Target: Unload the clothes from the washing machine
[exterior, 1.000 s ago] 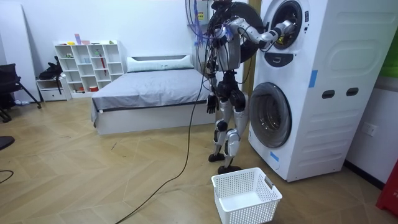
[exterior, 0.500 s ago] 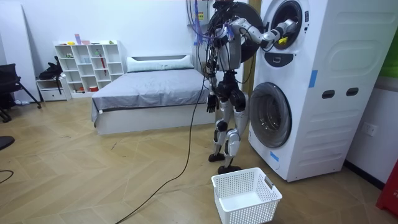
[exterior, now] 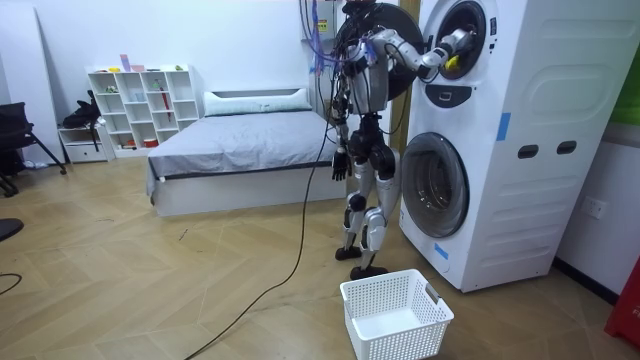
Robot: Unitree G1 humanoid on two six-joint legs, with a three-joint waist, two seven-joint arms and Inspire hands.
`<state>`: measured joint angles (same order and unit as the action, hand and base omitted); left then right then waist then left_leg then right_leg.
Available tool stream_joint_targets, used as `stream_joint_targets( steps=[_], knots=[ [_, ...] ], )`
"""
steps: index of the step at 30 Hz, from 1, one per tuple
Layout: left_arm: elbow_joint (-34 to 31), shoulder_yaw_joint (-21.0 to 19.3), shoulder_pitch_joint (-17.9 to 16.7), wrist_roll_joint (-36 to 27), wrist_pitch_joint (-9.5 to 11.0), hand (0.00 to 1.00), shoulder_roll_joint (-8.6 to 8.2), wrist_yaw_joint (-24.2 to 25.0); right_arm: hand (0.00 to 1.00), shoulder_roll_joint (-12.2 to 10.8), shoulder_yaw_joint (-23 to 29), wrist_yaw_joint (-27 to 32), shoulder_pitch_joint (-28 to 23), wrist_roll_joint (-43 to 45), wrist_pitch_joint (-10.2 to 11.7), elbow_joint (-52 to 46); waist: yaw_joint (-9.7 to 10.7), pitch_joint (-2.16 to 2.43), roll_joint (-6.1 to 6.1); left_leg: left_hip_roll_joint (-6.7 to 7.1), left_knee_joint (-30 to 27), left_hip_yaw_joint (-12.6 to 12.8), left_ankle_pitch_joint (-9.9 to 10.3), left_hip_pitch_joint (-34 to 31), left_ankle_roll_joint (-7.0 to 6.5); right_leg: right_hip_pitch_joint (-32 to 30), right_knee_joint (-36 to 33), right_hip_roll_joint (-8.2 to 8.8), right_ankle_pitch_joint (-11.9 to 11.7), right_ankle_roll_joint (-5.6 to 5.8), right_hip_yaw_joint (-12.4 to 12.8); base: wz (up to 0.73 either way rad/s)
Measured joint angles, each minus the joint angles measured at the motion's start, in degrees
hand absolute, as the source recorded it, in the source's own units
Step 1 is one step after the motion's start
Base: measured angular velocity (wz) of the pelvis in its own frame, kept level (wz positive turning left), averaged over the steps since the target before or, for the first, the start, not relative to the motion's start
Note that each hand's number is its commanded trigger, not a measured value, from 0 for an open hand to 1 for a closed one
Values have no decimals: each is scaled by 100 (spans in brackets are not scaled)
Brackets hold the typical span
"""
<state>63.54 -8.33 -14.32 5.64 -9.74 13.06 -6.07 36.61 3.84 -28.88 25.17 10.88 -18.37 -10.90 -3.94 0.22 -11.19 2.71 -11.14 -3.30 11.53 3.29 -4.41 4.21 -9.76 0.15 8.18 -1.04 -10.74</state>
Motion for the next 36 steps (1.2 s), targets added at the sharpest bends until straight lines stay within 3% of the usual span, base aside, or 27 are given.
stream_joint_targets(
  steps=[4, 5, 7, 8, 9, 10, 11, 13, 17, 21, 26, 32, 36],
  knots=[
    [44, -156, -50, 4, 76, 0, -22, -8, 100, -9, 457, 312, -448, -365, 21, -1081, 22, -5, 25, -8, 32, 56, 4, 26, -3, 10, 9, -20, -1, -2, 132, -8],
    [64, -166, -94, -3, 130, 0, -42, -28, 100, -52, 749, 452, -758, -615, 134, -1482, 19, -13, 65, -11, 28, 85, 15, 60, -9, 42, 10, -21, -3, 0, 145, -4],
    [139, -160, -177, -3, 149, 0, -108, -71, 100, -180, 1046, 657, -1270, -949, 393, -1888, 51, -9, 175, -11, 29, 75, 31, 146, -26, 125, 11, -17, -9, 11, 146, -6],
    [224, -163, -182, 0, 156, 0, -144, -76, 100, -373, 1194, 769, -1596, -990, 497, -2095, 65, -3, 247, -9, 26, 108, 39, 169, -33, 135, 9, -16, -9, 11, 194, -17],
    [270, -167, -186, -7, 167, 0, -177, -77, 100, -581, 1321, 871, -1901, -1023, 547, -2268, 75, -13, 316, -8, 18, 167, 44, 169, -40, 120, 10, -17, -9, 13, 266, -20],
    [285, -173, -194, -14, 182, 0, -192, -77, 100, -650, 1360, 938, -2061, -1063, 584, -2337, 81, -18, 356, -8, 14, 182, 52, 165, -42, 111, 7, -16, -11, 16, 277, -17],
    [294, -241, -244, -44, 217, 0, -234, -78, 100, -762, 1399, 1024, -2340, -1088, 615, -2434, 133, 2, 433, -6, 12, 204, 56, 144, -44, 79, -8, -10, -11, 16, 291, -8],
    [292, -285, -340, -46, 285, 0, -283, -78, 100, -813, 1405, 1090, -2546, -1157, 655, -2437, 263, 1, 540, -7, -18, 229, 56, 137, -44, 65, -27, 11, -12, 16, 312, -6],
    [291, -427, -443, -38, 397, 0, -292, -58, 100, -813, 1524, 1185, -2715, -1640, 872, -2441, 454, -12, 542, -10, -26, 234, 35, 135, -11, 40, -1, 21, 37, -10, 323, 1],
    [291, -501, -494, -35, 426, 0, -275, 10, 100, -815, 1826, 1294, -2993, -1775, 889, -2334, 548, 28, 444, -31, -16, 228, 23, 181, 15, 71, 10, -11, 49, -28, 332, 0],
    [291, -475, -521, -35, 427, 0, -276, 9, 100, -935, 1830, 1444, -3134, -1904, 937, -2107, 671, 14, 298, -70, -3, 288, 48, 187, 44, 79, 12, -61, 32, -54, 418, -10],
    [269, -494, -525, 12, 386, 0, -264, -3, 100, -950, 1835, 1542, -3318, -2286, 1138, -2140, 736, 17, 304, -98, 71, 389, 75, 222, 39, 57, 22, -89, 27, -55, 511, -9],
    [212, -487, -435, 135, 283, 0, -261, -7, 100, -965, 1834, 1559, -3371, -2503, 1148, -2244, 842, 19, 309, -121, 66, 496, 108, 213, 40, -31, 20, -127, 27, -55, 604, -11]
  ],
)
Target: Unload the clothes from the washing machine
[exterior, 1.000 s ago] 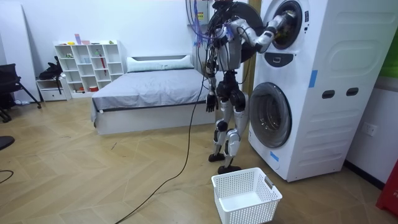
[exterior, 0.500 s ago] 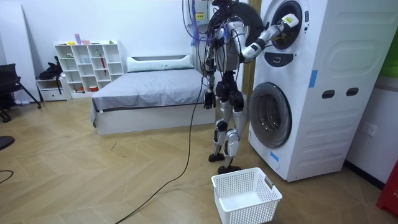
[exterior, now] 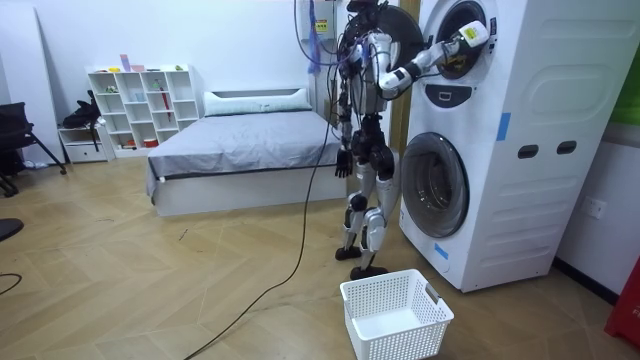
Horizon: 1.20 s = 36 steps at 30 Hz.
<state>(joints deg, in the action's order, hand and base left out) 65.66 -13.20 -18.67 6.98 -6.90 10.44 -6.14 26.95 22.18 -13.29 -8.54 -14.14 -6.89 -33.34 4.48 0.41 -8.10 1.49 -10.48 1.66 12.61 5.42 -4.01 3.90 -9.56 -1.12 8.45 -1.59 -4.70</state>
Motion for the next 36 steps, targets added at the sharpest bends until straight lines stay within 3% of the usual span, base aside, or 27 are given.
stream_joint_targets(
  steps=[4, 5, 8, 10, 13, 16, 18, 22, 24, 26, 27, 31, 34, 36],
  knots=[
    [17, 1, 150, 1, -12, 0, 16, -54, 100, -2, 172, 133, -231, 15, -22, 4, 55, -1, 28, -54, 12, 194, 35, 7, 2, -32, -25, -34, -24, -8, 162, -28],
    [15, 12, 181, 2, -11, 0, 18, -66, 100, -1, 252, 217, -344, 65, -20, 12, 56, 17, 66, -84, 57, 346, 39, 33, 9, -89, -41, -75, -39, -13, 293, -56],
    [7, 44, 262, 2, -18, 0, 21, -65, 100, -1, 393, 322, -505, 136, -25, 12, 154, -2, 188, -150, 127, 645, 61, 131, 41, -120, -49, -149, -73, -49, 523, -54],
    [-7, 44, 351, -6, -20, 0, 64, -65, 100, 0, 405, 364, -593, 91, -39, 14, 173, -27, 229, -224, 146, 864, 108, 194, 91, -205, -107, -231, -92, -78, 687, -57],
    [-132, 76, 469, -11, -28, 0, 114, -63, 100, -1, 408, 379, -669, 55, -116, 13, 265, -17, 239, -329, 170, 1240, 148, 253, 175, -302, -126, -368, -136, -152, 1028, -64],
    [-260, 123, 432, -60, -28, 0, 150, -56, 100, -3, 410, 389, -715, 80, -320, 14, 446, -13, 259, -440, 171, 1620, 168, 320, 278, -384, -133, -530, -186, -231, 1385, -69],
    [-261, 130, 427, -59, -32, 0, 188, -56, 100, -36, 430, 389, -854, 122, -348, 134, 721, -14, 243, -552, 165, 1953, 192, 339, 375, -463, -130, -686, -272, -295, 1675, -70],
    [-240, 123, 532, -62, -19, 0, 193, -46, 100, -132, 723, 405, -995, 112, -457, 496, 919, -2, 286, -687, 130, 2556, 247, 350, 511, -641, -130, -941, -434, -364, 2200, -87],
    [-255, 276, 673, -115, -11, 0, 246, -49, 100, -144, 779, 471, -1097, 126, -476, 667, 1143, -31, 319, -716, 106, 2749, 255, 302, 566, -736, -168, -1040, -491, -400, 2416, -60],
    [-172, 407, 813, -213, -116, 0, 267, -46, 100, -182, 778, 494, -1116, 254, -465, 898, 1201, -33, 341, -745, 104, 2979, 273, 294, 598, -828, -206, -1104, -501, -408, 2529, -57],
    [-36, 506, 861, -284, -127, 0, 266, -41, 100, -232, 778, 494, -1120, 353, -465, 1016, 1251, -57, 399, -756, 104, 3104, 281, 280, 612, -897, -217, -1123, -505, -412, 2548, -57],
    [82, 1031, 924, -474, -167, 0, 318, -72, 100, -432, 637, 569, -1061, 529, -415, 1732, 1256, -93, 480, -767, 76, 3296, 289, 284, 624, -926, -204, -1168, -523, -411, 2669, -34],
    [76, 1343, 989, -542, -174, 0, 315, -79, 100, -524, 362, 696, -1034, 769, -422, 2607, 1219, -88, 606, -759, 74, 3262, 289, 171, 624, -1024, -207, -1170, -526, -407, 2733, -5],
    [73, 1556, 1072, -745, -147, 0, 287, -117, 100, -690, 155, 823, -956, 834, -425, 3241, 1221, -81, 761, -752, 76, 3260, 289, 50, 624, -1142, -216, -1158, -529, -401, 2706, 5]
  ],
)
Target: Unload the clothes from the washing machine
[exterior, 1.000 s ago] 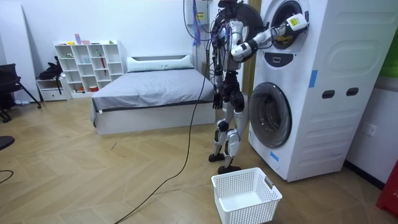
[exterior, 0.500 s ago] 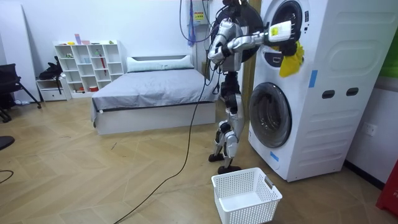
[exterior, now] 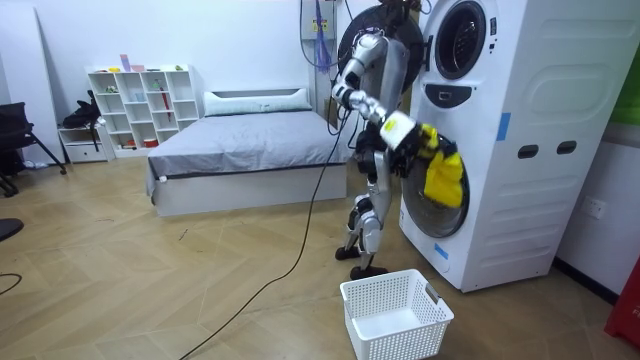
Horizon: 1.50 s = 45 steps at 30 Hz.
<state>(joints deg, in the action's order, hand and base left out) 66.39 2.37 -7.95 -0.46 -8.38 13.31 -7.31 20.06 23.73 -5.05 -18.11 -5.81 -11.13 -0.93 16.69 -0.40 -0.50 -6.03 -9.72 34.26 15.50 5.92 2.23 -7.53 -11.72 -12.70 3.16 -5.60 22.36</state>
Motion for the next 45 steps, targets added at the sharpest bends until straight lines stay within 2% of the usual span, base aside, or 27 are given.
stream_joint_targets(
  steps=[1, 2, 3, 4, 6, 7, 8, 9, 12, 14, 17, 20, 21, 24, 27, 32, 36, 38, 39, 45],
  knots=[
    [2, 51, 7, -64, 3, 0, -19, 5, 100, -10, -46, 3, 24, 34, -1, 143, 4, 11, 58, 0, -1, 15, 0, -37, 0, -35, -1, 2, 0, 0, -5, 4],
    [-6, 173, 21, -244, 22, 0, -57, 4, 100, -9, -102, 31, 113, 45, 10, 441, 5, -6, 173, 2, -1, 14, 0, -71, 0, -62, 1, 7, 1, 2, -13, 0],
    [-17, 328, -11, -324, 54, 0, -89, 8, 100, -12, -140, 163, 254, 74, 28, 772, 12, 9, 281, 6, -6, 9, 0, -132, 0, -123, -6, 7, 3, 5, -2, 0],
    [-24, 345, -37, -325, 86, 0, -110, 18, 100, -12, -152, 242, 327, 126, 43, 930, 13, 14, 336, 8, -7, -1, 0, -159, 0, -161, -19, 7, 4, 5, 2, -5],
    [-45, 345, -84, -329, 243, 0, -153, 46, 100, -13, -157, 607, 519, 354, 128, 1191, 11, -11, 521, 28, -20, -6, -4, -315, -4, -374, -171, -7, 40, 17, 18, -6],
    [-44, 345, -89, -336, 261, 0, -153, 46, 100, -14, -163, 702, 561, 361, 195, 1259, 11, -16, 549, 33, -29, -4, -6, -355, -6, -426, -200, -8, 43, 21, 21, -6],
    [-33, 344, -87, -336, 286, 0, -150, 39, 100, -18, -193, 923, 666, 349, 391, 1519, -10, -3, 598, 34, -61, -3, -13, -437, -10, -497, -211, -8, 44, 23, 36, -4],
    [-31, 350, -85, -340, 323, 0, -154, 32, 100, -20, -238, 1096, 768, 352, 497, 1800, -3, 1, 643, 28, -93, -3, -13, -483, -10, -537, -220, -7, 44, 24, 32, 0],
    [-36, 359, -69, -387, 376, 0, -203, 33, 100, -20, -237, 1338, 967, 358, 631, 2333, 1, -19, 765, 27, -109, -5, -14, -542, -13, -587, -232, 1, 46, 27, 5, 5],
    [-35, 470, -73, -537, 396, 0, -243, 32, 100, -20, -250, 1526, 1105, 324, 696, 2820, -9, 43, 904, 45, -122, -11, -20, -660, -23, -740, -309, 13, 65, 40, -9, 0],
    [-68, 485, -65, -666, 478, 0, -287, 32, 100, -21, -304, 1649, 1189, 279, 754, 3240, -4, 34, 1005, 110, -126, -42, -55, -848, -65, -1004, -514, 46, 119, 65, -22, 0],
    [-95, 488, -17, -680, 499, 0, -290, 31, 100, -22, -425, 1762, 1270, 289, 761, 3541, 9, 19, 1002, 188, -122, -71, -99, -987, -118, -1241, -729, 70, 202, 92, -11, 0],
    [-85, 519, 39, -682, 499, 0, -293, 30, 100, -22, -464, 1777, 1333, 285, 766, 3583, 10, 43, 1047, 213, -128, -72, -102, -1072, -123, -1363, -810, 69, 215, 110, 19, -6],
    [-15, 584, 149, -693, 505, 0, -323, 22, 100, -22, -504, 1822, 1499, 277, 885, 3682, 9, 23, 1056, 289, -128, -76, -131, -1188, -168, -1564, -949, 73, 257, 160, 103, -9],
    [-6, 726, 202, -906, 569, 0, -323, 2, 100, -21, -521, 1936, 1617, 104, 1067, 3894, 12, 24, 1081, 309, -165, -72, -133, -1307, -172, -1681, -997, 84, 278, 192, 125, 0],
    [0, 795, 247, -1021, 635, 0, -321, -1, 100, -39, -728, 2085, 1707, 34, 1150, 4031, -22, 13, 1079, 398, -172, -162, -153, -1391, -204, -1881, -1232, 115, 343, 196, 110, -1],
    [3, 811, 317, -1233, 637, 0, -322, 0, 100, -51, -919, 2148, 1705, 35, 1206, 4033, -57, 6, 1068, 389, -202, -175, -153, -1460, -204, -1944, -1259, 118, 352, 188, 93, 2],
    [3, 814, 364, -1339, 650, 0, -324, 0, 68, -53, -935, 2176, 1706, 31, 1249, 4032, -91, -15, 1040, 405, -214, -188, -154, -1507, -206, -2001, -1316, 134, 380, 187, 69, 9],
    [4, 822, 405, -1370, 661, 0, -324, 1, 0, -61, -935, 2212, 1704, -18, 1250, 4033, -99, -5, 1053, 409, -216, -222, -166, -1546, -224, -2034, -1316, 159, 379, 185, 26, 17],
    [6, 860, 453, -1474, 716, 0, -321, 17, 0, -65, -936, 2468, 1721, -120, 1339, 4035, -164, -6, 1050, 406, -216, -386, -175, -1628, -237, -2065, -1305, 194, 379, 170, -98, 15]
  ],
)
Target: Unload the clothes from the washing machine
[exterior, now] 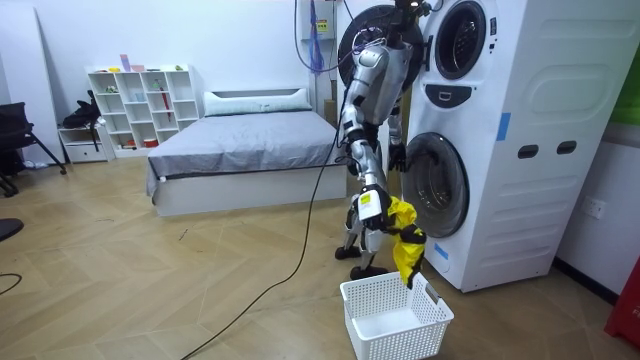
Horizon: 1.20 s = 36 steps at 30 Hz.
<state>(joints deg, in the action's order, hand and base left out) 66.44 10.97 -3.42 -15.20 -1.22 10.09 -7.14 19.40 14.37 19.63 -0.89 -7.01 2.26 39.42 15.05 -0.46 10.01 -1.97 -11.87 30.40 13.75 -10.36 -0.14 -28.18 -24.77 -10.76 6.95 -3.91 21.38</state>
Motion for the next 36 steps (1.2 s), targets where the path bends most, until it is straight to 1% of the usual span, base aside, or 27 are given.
stream_joint_targets(
  steps=[3, 8, 12, 16, 19, 21, 23, 24, 29, 31, 35, 36],
  knots=[
    [-4, 3, 4, -48, 12, 0, 0, 7, 0, 0, -7, 71, -3, -54, 26, 0, 2, 2, 3, 4, 2, -74, 0, -5, 0, 4, -1, 41, 26, -23, -99, 14],
    [-6, 169, 2, -104, 90, 0, 8, 3, 0, 1, -192, 103, -26, -295, 95, 0, -27, 3, 4, 6, 4, -87, -5, -7, 0, 8, 3, 60, 42, -34, -135, 4],
    [-7, 185, 2, -139, 179, 0, 16, 4, 0, 0, -205, 131, -103, -455, 103, 1, -33, 5, 7, 4, 6, -92, -5, -11, 0, 16, 10, 75, 54, -41, -173, 3],
    [-3, 212, 5, -217, 178, 0, 16, 4, 0, 1, -207, 158, -184, -475, 172, 54, -30, 6, 8, -2, 5, -127, -6, -16, 1, 22, 8, 98, 66, -54, -251, 10],
    [-3, 317, 9, -218, 179, 0, 14, 5, 0, 1, -252, 155, -304, -477, 212, 119, -20, 7, 5, -7, 5, -155, -23, -14, 2, 49, 8, 133, 83, -73, -346, 18],
    [0, 416, 4, -218, 182, 0, 15, 4, 0, 2, -403, 146, -382, -495, 220, 274, -18, 7, -8, -18, 5, -160, -36, 6, 4, 92, 18, 160, 98, -87, -416, 20],
    [7, 505, 2, -224, 182, 0, 14, 2, 0, -4, -552, 131, -437, -541, 219, 315, -25, 4, -17, -19, 4, -175, -39, 7, 7, 96, 13, 165, 103, -89, -429, 9],
    [17, 507, -1, -261, 181, 0, 11, 2, 0, -4, -639, 118, -474, -563, 219, 311, -24, -13, -43, -18, 4, -206, -40, 3, 8, 94, 10, 175, 109, -95, -452, 5],
    [16, 504, -43, -330, 176, 0, 12, 2, 0, -7, -646, 67, -594, -607, 214, 388, -28, -11, -84, -17, -1, -242, -41, -6, 9, 92, -5, 195, 137, -106, -503, 4],
    [14, 504, -48, -330, 155, 0, 13, 2, 0, -7, -646, 47, -595, -607, 210, 462, -25, 4, -99, -17, -2, -252, -42, -9, 11, 91, -5, 202, 147, -114, -528, 6],
    [14, 504, -49, -328, 144, 0, 14, 8, 0, -7, -648, 19, -629, -628, 199, 477, -33, 19, -169, -20, -2, -286, -47, -27, 21, 93, -3, 230, 170, -132, -608, 11],
    [14, 502, -49, -329, 142, 0, 16, 9, 0, -7, -648, 21, -653, -647, 199, 475, -36, 23, -175, -20, -2, -300, -50, -35, 24, 97, 0, 249, 184, -139, -659, 17]
  ],
)
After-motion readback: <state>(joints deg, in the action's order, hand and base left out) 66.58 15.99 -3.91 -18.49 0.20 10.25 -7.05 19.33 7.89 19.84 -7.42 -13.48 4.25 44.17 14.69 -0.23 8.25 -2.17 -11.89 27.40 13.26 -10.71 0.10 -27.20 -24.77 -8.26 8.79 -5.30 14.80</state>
